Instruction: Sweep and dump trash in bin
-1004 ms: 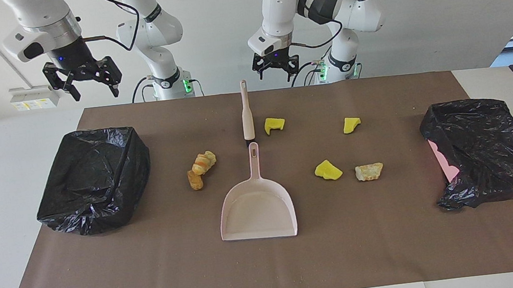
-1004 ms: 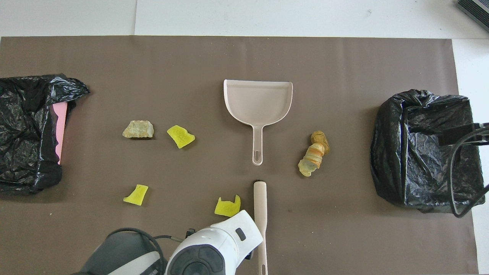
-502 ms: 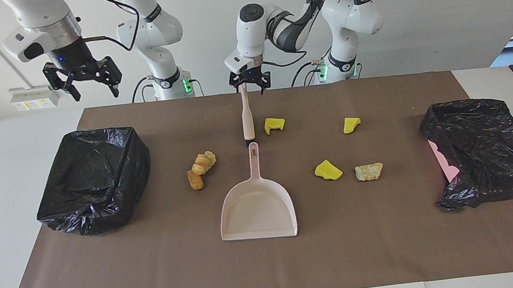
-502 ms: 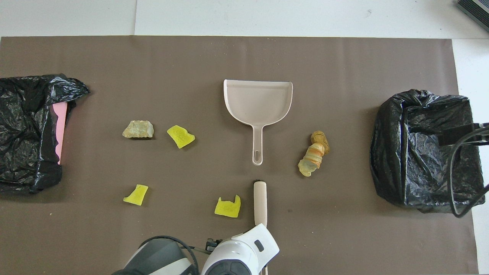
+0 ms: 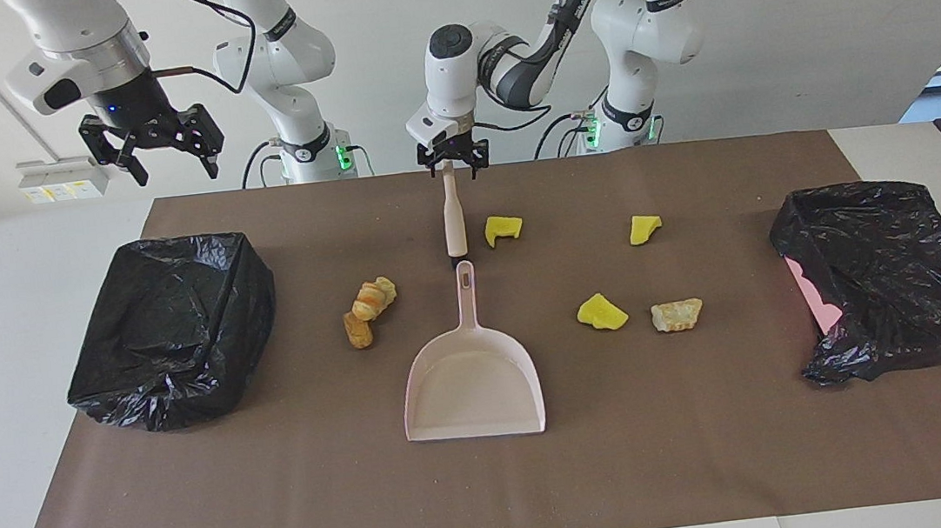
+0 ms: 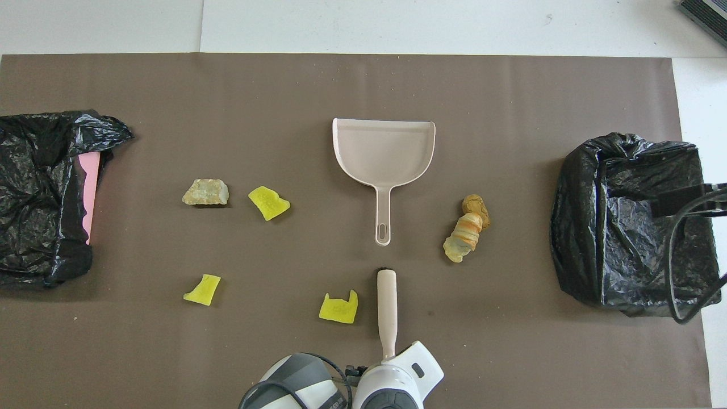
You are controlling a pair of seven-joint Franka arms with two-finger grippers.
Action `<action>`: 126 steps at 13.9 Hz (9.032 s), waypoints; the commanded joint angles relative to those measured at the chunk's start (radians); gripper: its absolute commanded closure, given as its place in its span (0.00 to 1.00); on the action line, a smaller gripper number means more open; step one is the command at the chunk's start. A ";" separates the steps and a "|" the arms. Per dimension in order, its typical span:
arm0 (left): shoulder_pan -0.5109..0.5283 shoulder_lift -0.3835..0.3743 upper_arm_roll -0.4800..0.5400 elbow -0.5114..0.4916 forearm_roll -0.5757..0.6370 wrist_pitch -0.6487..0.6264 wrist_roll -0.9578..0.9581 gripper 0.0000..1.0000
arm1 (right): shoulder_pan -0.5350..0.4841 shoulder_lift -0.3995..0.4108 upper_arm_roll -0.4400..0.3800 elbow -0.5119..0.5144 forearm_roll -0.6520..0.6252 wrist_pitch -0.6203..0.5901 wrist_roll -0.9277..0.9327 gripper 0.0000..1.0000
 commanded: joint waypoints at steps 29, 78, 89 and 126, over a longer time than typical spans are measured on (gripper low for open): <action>0.698 -0.164 0.036 0.111 0.090 -0.592 0.173 1.00 | 0.437 0.379 0.019 -0.163 0.140 0.676 0.548 0.00; 0.792 -0.003 0.030 0.050 0.146 -0.266 0.797 1.00 | 0.502 0.335 0.018 -0.353 -0.004 0.521 -0.854 1.00; 0.431 -0.049 0.029 0.046 -0.001 -0.254 0.599 1.00 | 0.502 0.333 0.018 -0.357 -0.004 0.520 -0.835 1.00; 0.427 -0.032 0.038 0.097 -0.108 -0.318 0.232 1.00 | 0.502 0.332 0.018 -0.360 -0.003 0.521 -0.831 1.00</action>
